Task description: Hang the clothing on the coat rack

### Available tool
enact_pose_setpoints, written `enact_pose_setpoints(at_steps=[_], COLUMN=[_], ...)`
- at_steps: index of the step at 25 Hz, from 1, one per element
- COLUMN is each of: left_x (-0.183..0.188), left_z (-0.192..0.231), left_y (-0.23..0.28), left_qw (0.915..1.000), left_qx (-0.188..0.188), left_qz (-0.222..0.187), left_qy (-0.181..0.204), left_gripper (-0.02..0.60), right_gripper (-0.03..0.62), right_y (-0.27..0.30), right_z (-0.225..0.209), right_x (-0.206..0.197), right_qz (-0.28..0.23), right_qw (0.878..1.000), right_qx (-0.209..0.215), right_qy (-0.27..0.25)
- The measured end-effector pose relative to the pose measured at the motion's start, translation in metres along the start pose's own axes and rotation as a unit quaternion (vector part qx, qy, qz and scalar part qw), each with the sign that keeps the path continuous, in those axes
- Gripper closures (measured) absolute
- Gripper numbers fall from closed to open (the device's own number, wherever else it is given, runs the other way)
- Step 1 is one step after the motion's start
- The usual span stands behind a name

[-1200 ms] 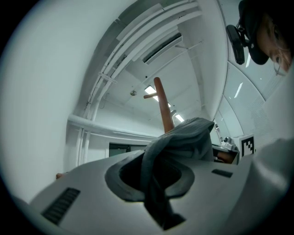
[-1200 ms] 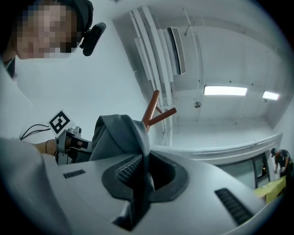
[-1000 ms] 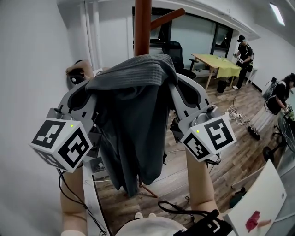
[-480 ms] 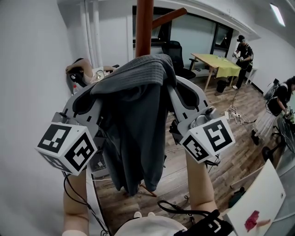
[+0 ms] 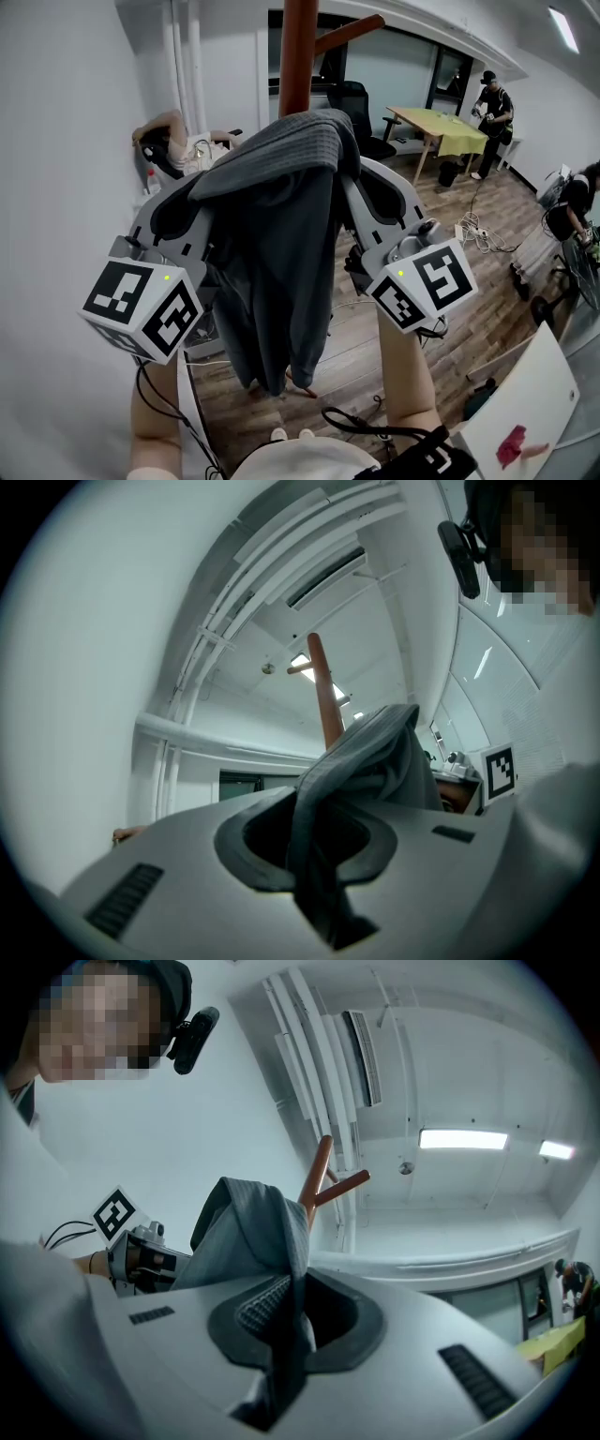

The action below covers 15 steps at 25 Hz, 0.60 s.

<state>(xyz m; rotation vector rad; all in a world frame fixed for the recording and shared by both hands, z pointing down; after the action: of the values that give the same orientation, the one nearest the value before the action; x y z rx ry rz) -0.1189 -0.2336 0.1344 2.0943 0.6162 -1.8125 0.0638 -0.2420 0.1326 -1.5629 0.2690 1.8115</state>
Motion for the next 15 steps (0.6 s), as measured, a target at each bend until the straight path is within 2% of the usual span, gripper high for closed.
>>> enact_pose_setpoints(at_steps=[8, 15], left_x=[-0.003, -0.008], left_z=[-0.008, -0.022], left_y=[-0.007, -0.021], left_qw=[0.9994, 0.9987], left_qx=[0.011, 0.005], left_qz=[0.003, 0.013], left_qy=[0.034, 0.049], left_gripper=[0.526, 0.526], right_gripper=[0.563, 0.563], right_y=[-0.003, -0.01], right_z=[0.003, 0.007], right_x=[-0.003, -0.007], right_qz=[0.002, -0.001], right_qw=[1.0, 1.0], right_qx=[0.0, 0.003], right_qy=[0.001, 0.003])
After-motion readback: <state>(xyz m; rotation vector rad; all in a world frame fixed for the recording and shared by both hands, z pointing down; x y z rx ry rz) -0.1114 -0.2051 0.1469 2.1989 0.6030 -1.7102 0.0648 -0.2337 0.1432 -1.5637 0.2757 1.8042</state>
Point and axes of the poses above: the fingertips, and each gripper's own axes: y forward along the fingers, z to its left, x out of its top, the point moved 4 cm from there along -y, backward along the fingers, and after that the axes turned 11 degrees about z, right-handed, at the moved point
